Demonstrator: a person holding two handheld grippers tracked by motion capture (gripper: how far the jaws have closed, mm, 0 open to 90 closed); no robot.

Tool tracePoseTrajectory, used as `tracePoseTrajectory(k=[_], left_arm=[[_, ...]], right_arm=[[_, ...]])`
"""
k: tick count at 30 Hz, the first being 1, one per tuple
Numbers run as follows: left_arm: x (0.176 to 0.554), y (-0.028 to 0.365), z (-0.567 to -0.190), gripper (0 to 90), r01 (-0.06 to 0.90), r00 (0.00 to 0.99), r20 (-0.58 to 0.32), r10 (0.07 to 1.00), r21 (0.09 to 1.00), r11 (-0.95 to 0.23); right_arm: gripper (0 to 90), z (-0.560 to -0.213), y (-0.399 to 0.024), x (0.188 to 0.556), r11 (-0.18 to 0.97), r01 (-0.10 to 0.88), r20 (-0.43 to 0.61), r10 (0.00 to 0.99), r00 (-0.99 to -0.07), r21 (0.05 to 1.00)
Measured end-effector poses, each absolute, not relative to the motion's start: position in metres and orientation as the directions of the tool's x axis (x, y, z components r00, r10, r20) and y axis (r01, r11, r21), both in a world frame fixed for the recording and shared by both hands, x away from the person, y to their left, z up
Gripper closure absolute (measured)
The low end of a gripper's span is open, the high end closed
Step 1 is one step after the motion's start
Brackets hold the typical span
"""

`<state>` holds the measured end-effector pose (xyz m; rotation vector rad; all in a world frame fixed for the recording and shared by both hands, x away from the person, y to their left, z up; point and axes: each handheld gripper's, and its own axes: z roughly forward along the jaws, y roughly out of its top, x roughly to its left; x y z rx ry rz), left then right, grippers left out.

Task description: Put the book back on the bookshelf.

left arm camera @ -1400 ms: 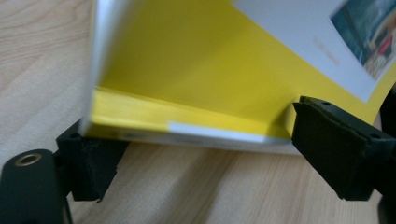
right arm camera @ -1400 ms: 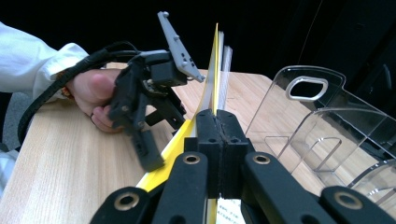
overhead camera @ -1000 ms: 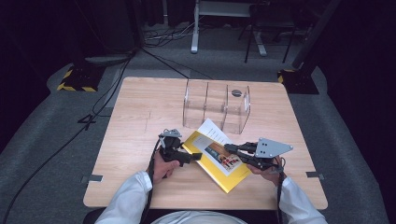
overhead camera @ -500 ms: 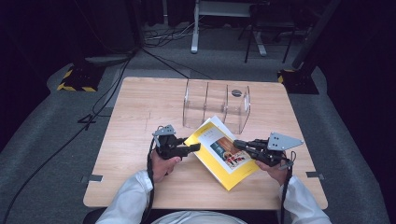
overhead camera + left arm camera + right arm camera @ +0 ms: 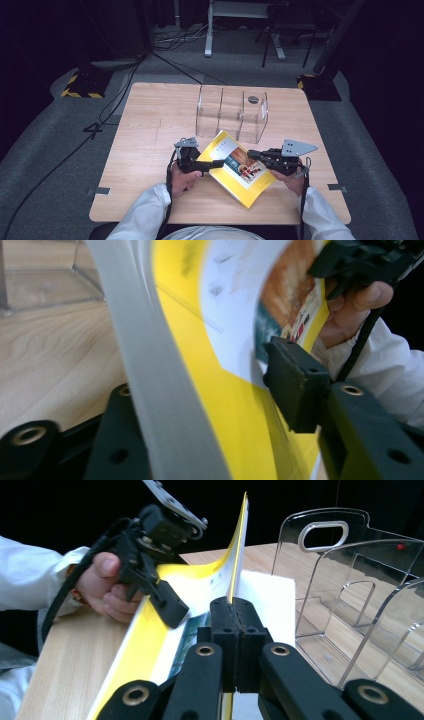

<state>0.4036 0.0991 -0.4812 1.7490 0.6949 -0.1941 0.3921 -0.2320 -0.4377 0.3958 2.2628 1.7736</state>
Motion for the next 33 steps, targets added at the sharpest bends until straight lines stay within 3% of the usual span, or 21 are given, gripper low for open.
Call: tracePoseTrajectory(k=[16, 24, 33], left_arm=[[0.391, 0.101, -0.433, 64.9, 0.337, 0.882, -0.248, 0.401, 0.927, -0.168], [0.382, 0.09, -0.403, 71.8, 0.165, 0.915, -0.054, 0.401, 0.954, -0.249], [0.376, 0.088, -0.411, 72.2, 0.142, 0.918, -0.055, 0.392, 0.97, -0.197]], right_arm=[[87.5, -0.436, -0.24, 0.397, 0.185, 0.118, 0.036, 0.394, -0.919, 0.976], [85.1, -0.443, -0.239, 0.397, 0.217, 0.139, 0.039, 0.411, -0.911, 0.966], [84.8, -0.443, -0.245, 0.393, 0.231, 0.133, 0.025, 0.419, -0.908, 0.964]])
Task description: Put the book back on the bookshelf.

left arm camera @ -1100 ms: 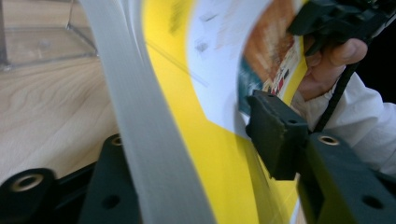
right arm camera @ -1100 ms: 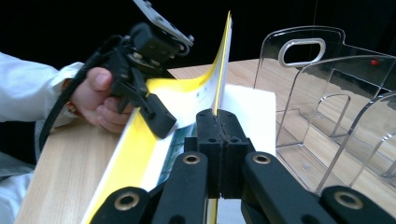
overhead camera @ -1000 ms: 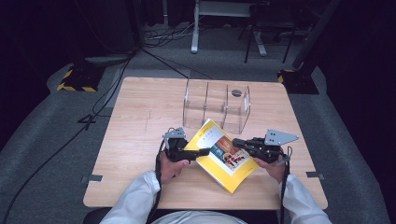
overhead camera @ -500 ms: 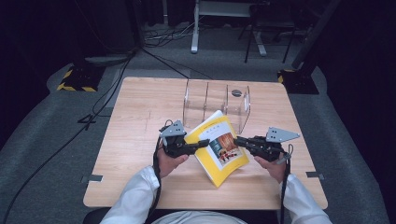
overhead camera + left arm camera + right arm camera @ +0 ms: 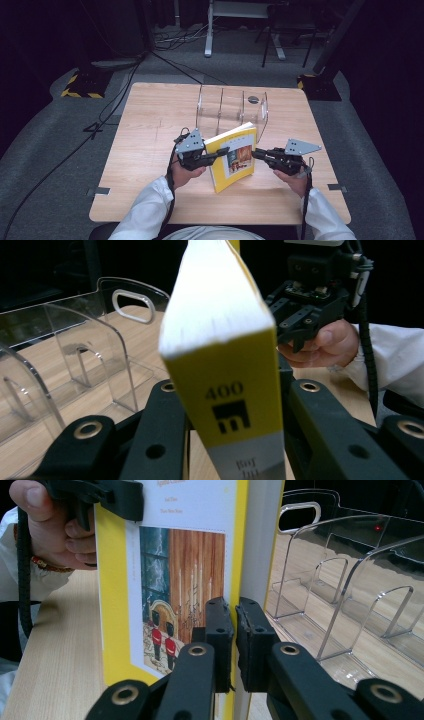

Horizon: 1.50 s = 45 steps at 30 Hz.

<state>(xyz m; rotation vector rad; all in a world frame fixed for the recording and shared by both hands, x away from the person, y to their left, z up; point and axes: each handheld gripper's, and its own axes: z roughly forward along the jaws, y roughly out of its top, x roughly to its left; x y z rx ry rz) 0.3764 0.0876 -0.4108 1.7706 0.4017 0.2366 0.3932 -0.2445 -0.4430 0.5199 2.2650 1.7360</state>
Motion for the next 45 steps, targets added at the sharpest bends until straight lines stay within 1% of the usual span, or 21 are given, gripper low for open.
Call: tracePoseTrajectory(k=[3, 4, 6, 8, 11, 13, 16, 20, 25, 26, 27, 29, 31, 33, 35, 37, 39, 42, 45], left_arm=[[0.378, 0.088, -0.419, 71.2, 0.159, 0.917, -0.074, 0.392, 0.969, -0.19], [0.379, 0.089, -0.422, 71.2, 0.172, 0.916, -0.096, 0.389, 0.971, -0.166], [0.377, 0.09, -0.425, 71.2, 0.164, 0.915, -0.095, 0.392, 0.975, -0.148], [0.377, 0.09, -0.427, 70.6, 0.167, 0.915, -0.097, 0.392, 0.975, -0.149], [0.379, 0.093, -0.432, 69.9, 0.196, 0.911, -0.126, 0.393, 0.97, -0.144], [0.381, 0.094, -0.436, 68.2, 0.215, 0.907, -0.134, 0.399, 0.963, -0.165], [0.38, 0.094, -0.441, 67.9, 0.226, 0.905, -0.132, 0.405, 0.955, -0.193], [0.378, 0.094, -0.442, 68.0, 0.216, 0.911, -0.119, 0.396, 0.953, -0.211], [0.37, 0.091, -0.438, 68.4, 0.17, 0.913, -0.061, 0.402, 0.956, -0.241], [0.366, 0.088, -0.436, 68.7, 0.142, 0.918, -0.031, 0.395, 0.956, -0.256], [0.364, 0.087, -0.435, 68.8, 0.129, 0.92, -0.016, 0.391, 0.956, -0.264], [0.361, 0.083, -0.434, 69.5, 0.11, 0.925, 0.002, 0.38, 0.956, -0.273], [0.359, 0.081, -0.432, 70.0, 0.088, 0.931, 0.022, 0.365, 0.955, -0.283], [0.356, 0.079, -0.431, 70.4, 0.074, 0.937, 0.034, 0.348, 0.953, -0.293], [0.353, 0.078, -0.43, 71.0, 0.065, 0.941, 0.04, 0.335, 0.953, -0.296], [0.352, 0.077, -0.43, 70.9, 0.052, 0.941, 0.054, 0.334, 0.952, -0.302], [0.352, 0.077, -0.431, 71.0, 0.051, 0.944, 0.052, 0.325, 0.952, -0.301], [0.349, 0.075, -0.432, 71.7, 0.055, 0.956, 0.035, 0.293, 0.954, -0.294], [0.343, 0.071, -0.432, 72.0, 0.034, 0.961, 0.054, 0.271, 0.951, -0.309]], right_arm=[[85.4, -0.444, -0.246, 0.393, 0.244, 0.126, 0.014, 0.417, -0.909, 0.961], [85.4, -0.444, -0.246, 0.393, 0.244, 0.126, 0.014, 0.417, -0.909, 0.961], [86.1, -0.445, -0.248, 0.392, 0.237, 0.127, 0.02, 0.41, -0.912, 0.963], [86.1, -0.445, -0.247, 0.392, 0.247, 0.123, 0.009, 0.418, -0.909, 0.961], [87.0, -0.446, -0.248, 0.392, 0.242, 0.127, 0.015, 0.416, -0.909, 0.962], [87.3, -0.447, -0.247, 0.392, 0.245, 0.126, 0.012, 0.418, -0.908, 0.961], [87.6, -0.447, -0.244, 0.392, 0.252, 0.114, -0.006, 0.43, -0.903, 0.961], [87.6, -0.448, -0.244, 0.392, 0.252, 0.108, -0.009, 0.424, -0.906, 0.962], [86.2, -0.448, -0.244, 0.391, 0.253, 0.106, -0.01, 0.419, -0.908, 0.962], [84.8, -0.448, -0.245, 0.391, 0.251, 0.104, -0.012, 0.419, -0.908, 0.962], [80.9, -0.448, -0.246, 0.391, 0.248, 0.103, -0.012, 0.423, -0.906, 0.963], [68.0, -0.446, -0.249, 0.391, 0.231, 0.114, 0.003, 0.433, -0.902, 0.966], [61.7, -0.444, -0.251, 0.392, 0.235, 0.124, 0.01, 0.434, -0.901, 0.964], [48.6, -0.44, -0.252, 0.392, 0.235, 0.13, 0.011, 0.446, -0.895, 0.963], [40.2, -0.437, -0.251, 0.394, 0.23, 0.136, 0.02, 0.444, -0.896, 0.964], [35.8, -0.435, -0.25, 0.395, 0.234, 0.145, 0.03, 0.436, -0.9, 0.961], [35.4, -0.435, -0.249, 0.395, 0.237, 0.144, 0.028, 0.434, -0.901, 0.961], [29.1, -0.433, -0.245, 0.396, 0.259, 0.146, 0.038, 0.382, -0.923, 0.955], [29.8, -0.432, -0.241, 0.394, 0.301, 0.132, 0.035, 0.307, -0.951, 0.945]])
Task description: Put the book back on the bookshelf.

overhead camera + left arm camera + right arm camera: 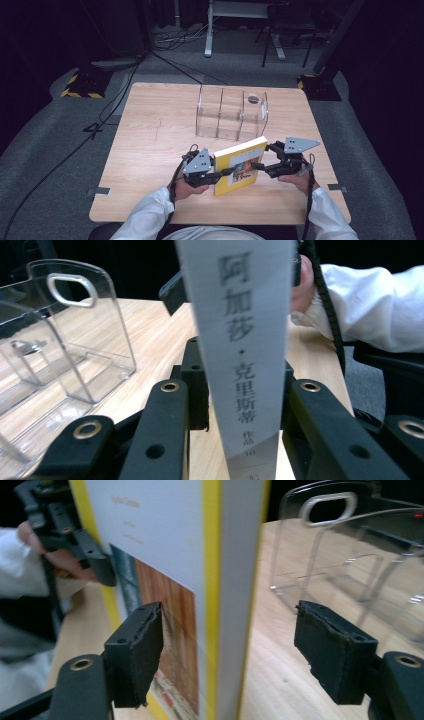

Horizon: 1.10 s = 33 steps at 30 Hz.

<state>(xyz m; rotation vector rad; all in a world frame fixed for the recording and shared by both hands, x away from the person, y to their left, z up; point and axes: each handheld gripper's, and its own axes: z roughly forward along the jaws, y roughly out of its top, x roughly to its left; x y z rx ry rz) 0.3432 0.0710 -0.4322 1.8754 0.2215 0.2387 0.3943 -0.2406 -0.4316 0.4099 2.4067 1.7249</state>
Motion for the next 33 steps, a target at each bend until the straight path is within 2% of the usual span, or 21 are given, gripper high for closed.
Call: tracePoseTrajectory(k=[1, 2, 4, 5, 6, 7, 12, 17, 20, 33], left_arm=[[0.342, 0.07, -0.433, 71.7, 0.034, 0.962, 0.054, 0.269, 0.949, -0.312], [0.341, 0.069, -0.434, 70.8, 0.036, 0.96, 0.055, 0.273, 0.947, -0.319], [0.34, 0.069, -0.436, 68.7, 0.037, 0.957, 0.063, 0.283, 0.942, -0.334], [0.342, 0.07, -0.443, 67.0, 0.058, 0.95, 0.058, 0.307, 0.933, -0.355], [0.342, 0.07, -0.443, 66.0, 0.058, 0.95, 0.058, 0.307, 0.933, -0.355], [0.346, 0.074, -0.448, 66.0, 0.095, 0.945, 0.027, 0.327, 0.931, -0.352], [0.349, 0.076, -0.455, 68.9, 0.111, 0.949, 0.005, 0.314, 0.93, -0.351], [0.35, 0.075, -0.458, 68.1, 0.122, 0.951, -0.008, 0.31, 0.929, -0.35], [0.35, 0.072, -0.462, 65.7, 0.116, 0.954, -0.001, 0.301, 0.923, -0.366], [0.35, 0.063, -0.46, 70.6, 0.088, 0.951, 0.036, 0.308, 0.921, -0.38]], right_arm=[[35.7, -0.432, -0.238, 0.392, 0.325, 0.116, 0.024, 0.274, -0.961, 0.939], [47.7, -0.432, -0.236, 0.389, 0.342, 0.095, 0.01, 0.243, -0.97, 0.935], [54.2, -0.432, -0.235, 0.384, 0.369, 0.051, -0.042, 0.24, -0.97, 0.928], [62.5, -0.431, -0.238, 0.383, 0.372, 0.048, -0.044, 0.235, -0.971, 0.927], [62.5, -0.431, -0.238, 0.383, 0.372, 0.048, -0.044, 0.235, -0.971, 0.927], [67.8, -0.431, -0.243, 0.382, 0.359, 0.04, -0.037, 0.206, -0.978, 0.933], [70.9, -0.431, -0.243, 0.38, 0.364, 0.024, -0.056, 0.208, -0.977, 0.931], [72.1, -0.433, -0.244, 0.379, 0.355, 0.019, -0.057, 0.203, -0.978, 0.935], [71.8, -0.434, -0.244, 0.378, 0.347, 0.025, -0.054, 0.216, -0.975, 0.937], [66.4, -0.435, -0.244, 0.379, 0.343, 0.029, -0.059, 0.242, -0.968, 0.939]])
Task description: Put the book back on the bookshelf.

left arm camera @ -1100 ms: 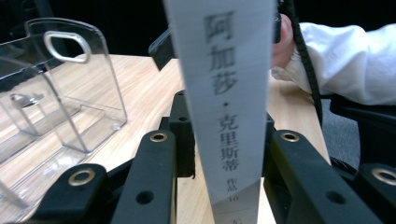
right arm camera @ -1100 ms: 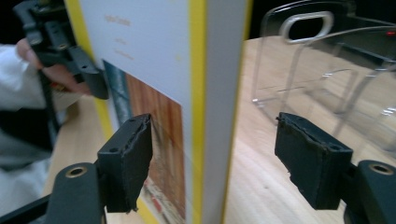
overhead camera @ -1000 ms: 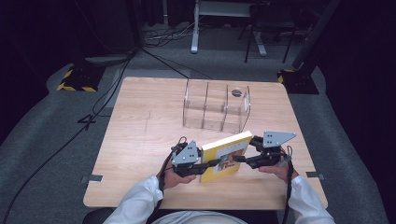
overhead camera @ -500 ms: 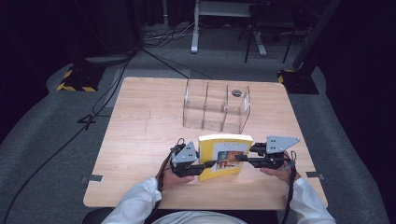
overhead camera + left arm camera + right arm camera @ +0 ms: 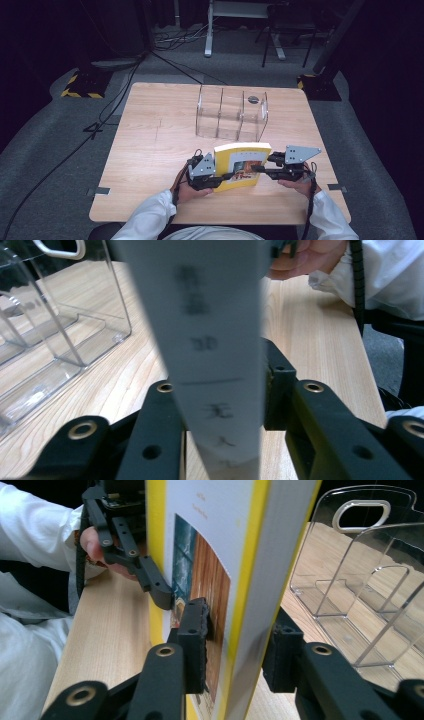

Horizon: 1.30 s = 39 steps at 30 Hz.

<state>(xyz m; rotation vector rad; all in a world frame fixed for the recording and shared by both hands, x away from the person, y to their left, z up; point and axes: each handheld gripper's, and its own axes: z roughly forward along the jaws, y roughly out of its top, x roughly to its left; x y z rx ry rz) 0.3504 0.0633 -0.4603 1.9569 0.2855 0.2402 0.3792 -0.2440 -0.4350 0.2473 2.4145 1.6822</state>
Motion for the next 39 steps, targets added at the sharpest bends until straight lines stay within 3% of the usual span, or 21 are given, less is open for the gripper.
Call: tracePoseTrajectory(k=[9, 26, 30, 39], left_arm=[[0.352, 0.06, -0.455, 69.7, 0.077, 0.947, 0.048, 0.319, 0.926, -0.369], [0.355, 0.058, -0.456, 75.8, 0.105, 0.946, 0.012, 0.325, 0.934, -0.341], [0.357, 0.06, -0.457, 75.8, 0.116, 0.944, 0.001, 0.331, 0.935, -0.335], [0.36, 0.061, -0.456, 75.9, 0.117, 0.945, 0.0, 0.328, 0.934, -0.337]], right_arm=[[63.2, -0.435, -0.243, 0.381, 0.341, 0.037, -0.054, 0.254, -0.966, 0.939], [33.5, -0.437, -0.248, 0.389, 0.335, 0.122, -0.014, 0.376, -0.927, 0.934], [22.6, -0.441, -0.259, 0.391, 0.358, 0.181, -0.003, 0.458, -0.889, 0.916], [17.1, -0.458, -0.295, 0.389, 0.425, 0.288, -0.015, 0.582, -0.813, 0.858]])
